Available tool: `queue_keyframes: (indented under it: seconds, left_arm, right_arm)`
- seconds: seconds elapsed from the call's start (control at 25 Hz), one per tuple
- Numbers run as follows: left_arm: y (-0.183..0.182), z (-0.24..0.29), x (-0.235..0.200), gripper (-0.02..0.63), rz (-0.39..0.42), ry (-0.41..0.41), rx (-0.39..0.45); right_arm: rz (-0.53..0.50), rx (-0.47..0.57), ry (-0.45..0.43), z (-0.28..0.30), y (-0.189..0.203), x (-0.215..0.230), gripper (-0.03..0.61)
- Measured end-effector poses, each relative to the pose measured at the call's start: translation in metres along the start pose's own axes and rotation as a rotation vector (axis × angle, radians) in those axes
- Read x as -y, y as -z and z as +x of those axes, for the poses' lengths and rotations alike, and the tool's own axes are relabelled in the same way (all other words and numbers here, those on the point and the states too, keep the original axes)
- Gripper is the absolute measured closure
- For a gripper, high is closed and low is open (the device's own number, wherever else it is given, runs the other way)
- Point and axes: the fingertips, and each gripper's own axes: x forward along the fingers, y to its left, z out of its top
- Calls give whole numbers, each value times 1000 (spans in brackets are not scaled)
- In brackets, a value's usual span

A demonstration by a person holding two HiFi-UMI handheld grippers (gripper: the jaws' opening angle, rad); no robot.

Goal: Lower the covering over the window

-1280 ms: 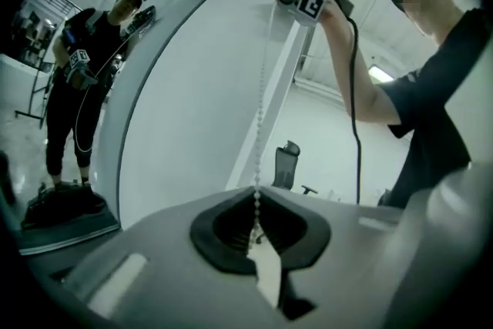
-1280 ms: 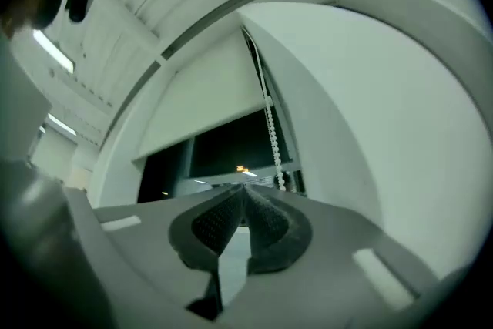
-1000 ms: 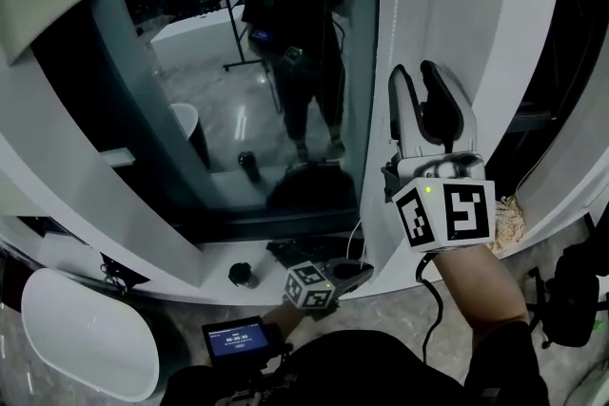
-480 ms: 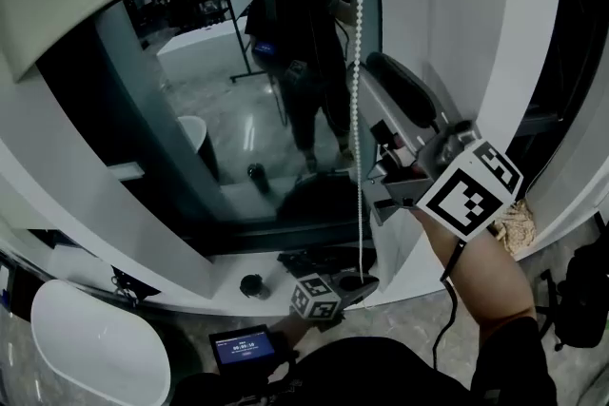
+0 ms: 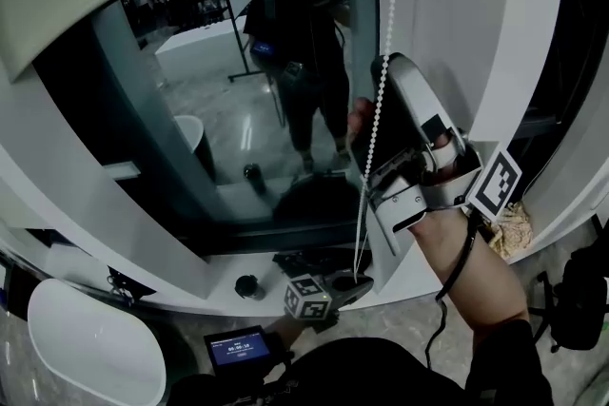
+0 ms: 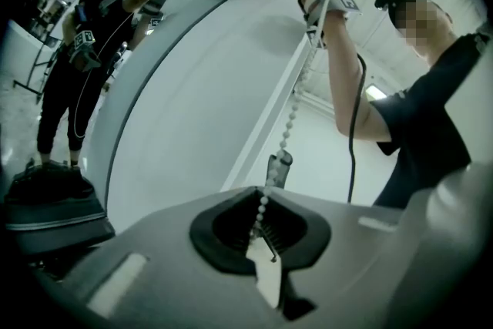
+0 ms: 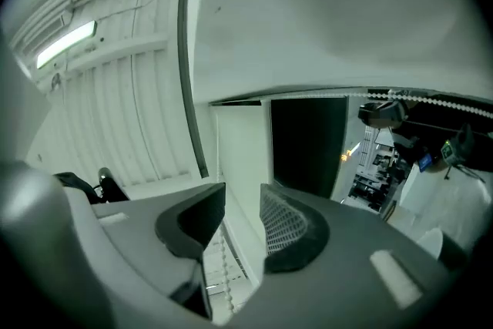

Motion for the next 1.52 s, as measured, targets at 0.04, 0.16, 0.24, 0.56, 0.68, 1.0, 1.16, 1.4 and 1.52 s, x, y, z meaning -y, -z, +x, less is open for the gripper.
queue_keyframes:
  seconds: [0.04,0.16,0.24,0.56,0.68,1.0,1.16,1.4,1.52]
  left_arm:
    - [-1,0,0,615,1,1,3]
    - [-3,3,1,615,6,4,4]
    - [-3,4,1,615,2,4,2]
    - [-1,-2,-1,615,-2,-9,12]
    - [3,-3,-2,615,-8,-21,11]
    - [4,-65,-17,585,23,-212,197]
    - [15,-153,-50,466,30,-550,311]
    - [-53,-201,-28,502,194,-612,343]
    - [-131,-149,11,503,278,-385,412]
  right_arm:
    - [-8,-4,-6,0,1,-1,431]
    - [-65,-37,-7,1,3,-3,425]
    - [-92,-61,-9,1,6,-3,430]
    - [-567,-271,25,11,26,-14,558]
    - [-857,-387,53,13,35,-22,562]
    - [-1327,-749,254,-52,73,21,565]
    - [-1346,-974,471,-167,113,100,565]
    - [-1151,-1304,759,-371,189,202,565]
    - [-1003,-1418,849,-442,219,223,563]
